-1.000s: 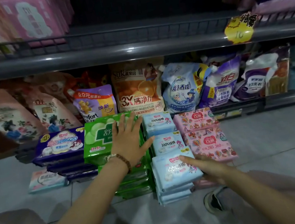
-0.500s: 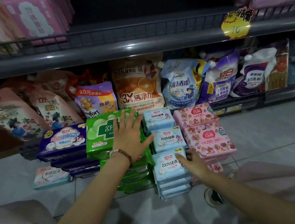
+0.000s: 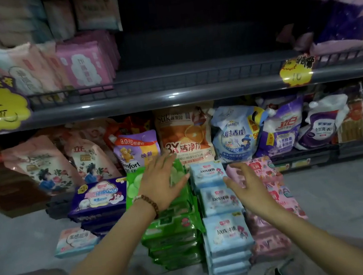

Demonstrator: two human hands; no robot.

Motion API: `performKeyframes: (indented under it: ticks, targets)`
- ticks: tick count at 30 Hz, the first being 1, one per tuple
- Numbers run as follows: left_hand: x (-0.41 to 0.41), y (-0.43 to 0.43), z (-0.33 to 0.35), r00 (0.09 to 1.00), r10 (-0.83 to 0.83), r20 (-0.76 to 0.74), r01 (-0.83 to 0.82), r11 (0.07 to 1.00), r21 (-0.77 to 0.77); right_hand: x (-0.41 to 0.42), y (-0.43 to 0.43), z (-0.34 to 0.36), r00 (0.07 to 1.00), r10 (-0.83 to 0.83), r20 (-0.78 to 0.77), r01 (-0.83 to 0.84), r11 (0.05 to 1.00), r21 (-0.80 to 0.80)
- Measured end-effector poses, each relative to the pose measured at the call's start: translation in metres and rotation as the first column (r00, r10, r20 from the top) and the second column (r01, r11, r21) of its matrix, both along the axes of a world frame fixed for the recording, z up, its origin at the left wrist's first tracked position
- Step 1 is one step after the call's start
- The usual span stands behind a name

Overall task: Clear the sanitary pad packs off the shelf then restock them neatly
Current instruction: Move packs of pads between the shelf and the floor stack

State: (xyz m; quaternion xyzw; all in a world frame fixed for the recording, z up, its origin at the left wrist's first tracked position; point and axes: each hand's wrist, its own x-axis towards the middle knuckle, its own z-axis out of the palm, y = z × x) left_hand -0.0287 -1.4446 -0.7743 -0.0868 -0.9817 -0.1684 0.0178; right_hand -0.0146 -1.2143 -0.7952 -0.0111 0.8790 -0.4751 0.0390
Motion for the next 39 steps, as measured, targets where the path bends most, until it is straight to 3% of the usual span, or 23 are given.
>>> performKeyframes:
  ticks: [4, 9, 14, 18, 24, 26, 28, 31, 35, 39]
  targets:
    - [-0.019, -0.053, 0.050, 0.996, 0.076, -0.040, -0.071, 0.992, 0.099, -0.040, -0.034, 0.061, 0.964, 0.154, -0.216, -0.136, 0.986, 0.096]
    - [-0.044, -0.134, 0.108, 0.952, 0.204, -0.229, -0.194, 0.979, 0.065, -0.099, -0.107, 0.126, 0.869, 0.318, -0.379, -0.252, 0.944, 0.213]
    - [-0.065, -0.208, 0.160, 0.890, 0.296, -0.347, -0.276, 0.955, 0.108, -0.155, -0.195, 0.180, 0.853, 0.423, -0.305, -0.414, 0.905, 0.095]
    - [-0.082, -0.241, 0.180, 0.840, 0.306, -0.449, -0.290, 0.951, 0.106, -0.197, -0.239, 0.200, 0.884, 0.370, -0.286, -0.399, 0.916, -0.046]
    - [-0.103, -0.246, 0.179, 0.874, 0.265, -0.408, -0.193, 0.959, 0.208, -0.244, -0.278, 0.209, 0.865, 0.440, -0.240, -0.459, 0.888, -0.025]
    - [-0.111, -0.225, 0.176, 0.881, 0.244, -0.406, -0.088, 0.926, 0.366, -0.257, -0.284, 0.203, 0.870, 0.455, -0.192, -0.472, 0.880, -0.055]
    - [-0.119, -0.203, 0.171, 0.924, 0.221, -0.312, -0.030, 0.856, 0.517, -0.267, -0.285, 0.192, 0.869, 0.471, -0.151, -0.487, 0.868, -0.097]
    - [-0.141, -0.186, 0.162, 0.960, 0.239, -0.142, -0.112, 0.801, 0.589, -0.280, -0.281, 0.175, 0.880, 0.472, -0.051, -0.473, 0.859, -0.195]
    - [-0.168, -0.187, 0.158, 0.931, 0.360, -0.059, -0.244, 0.735, 0.633, -0.288, -0.276, 0.168, 0.881, 0.472, 0.017, -0.452, 0.854, -0.257]
    - [-0.176, -0.191, 0.157, 0.963, 0.271, 0.014, -0.203, 0.687, 0.698, -0.295, -0.272, 0.165, 0.853, 0.521, 0.028, -0.499, 0.830, -0.249]
